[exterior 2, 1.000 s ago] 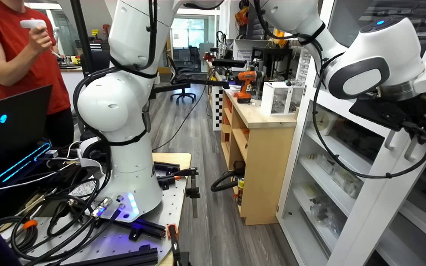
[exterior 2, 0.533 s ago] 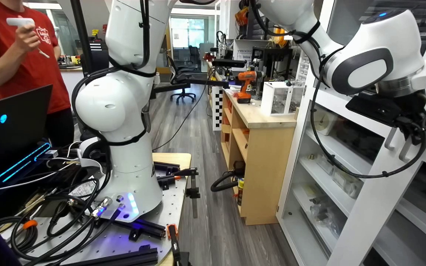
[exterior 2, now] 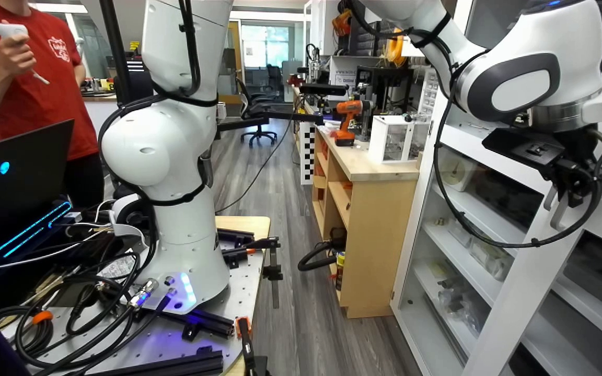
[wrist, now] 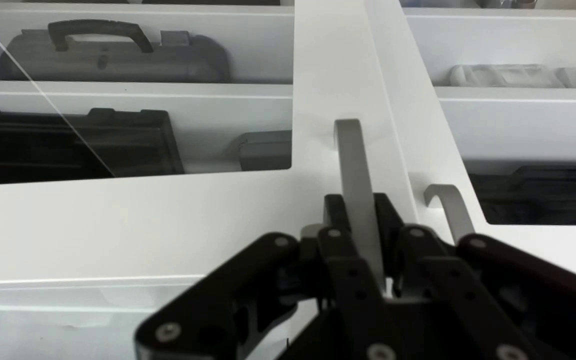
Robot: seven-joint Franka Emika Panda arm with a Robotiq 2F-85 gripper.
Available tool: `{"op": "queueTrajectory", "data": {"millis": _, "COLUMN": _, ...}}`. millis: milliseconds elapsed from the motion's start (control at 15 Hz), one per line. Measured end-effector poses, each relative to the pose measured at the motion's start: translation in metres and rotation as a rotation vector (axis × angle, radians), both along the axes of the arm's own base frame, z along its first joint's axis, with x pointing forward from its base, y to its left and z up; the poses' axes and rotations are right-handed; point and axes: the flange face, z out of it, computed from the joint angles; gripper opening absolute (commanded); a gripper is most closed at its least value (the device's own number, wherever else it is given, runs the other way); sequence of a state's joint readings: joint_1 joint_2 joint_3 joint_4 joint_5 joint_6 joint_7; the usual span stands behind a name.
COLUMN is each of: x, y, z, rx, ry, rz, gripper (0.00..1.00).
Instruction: Open the door
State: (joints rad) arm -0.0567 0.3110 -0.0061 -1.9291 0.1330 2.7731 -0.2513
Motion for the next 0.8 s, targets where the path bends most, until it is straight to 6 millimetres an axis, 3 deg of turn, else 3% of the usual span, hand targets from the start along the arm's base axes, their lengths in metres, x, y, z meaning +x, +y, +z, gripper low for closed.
{"op": "queueTrajectory", "data": {"millis": 400, "x": -0.016, "y": -0.010, "z": 0.005, "rx": -0.006, "ry": 0.079, "rz": 0.047, "gripper": 0.04}}
{"op": "queueTrajectory", "data": {"millis": 800, "x": -0.044, "y": -0.024, "z": 0.009, "rx": -0.014, "ry": 0.156, "rz": 0.083, "gripper": 0.04}}
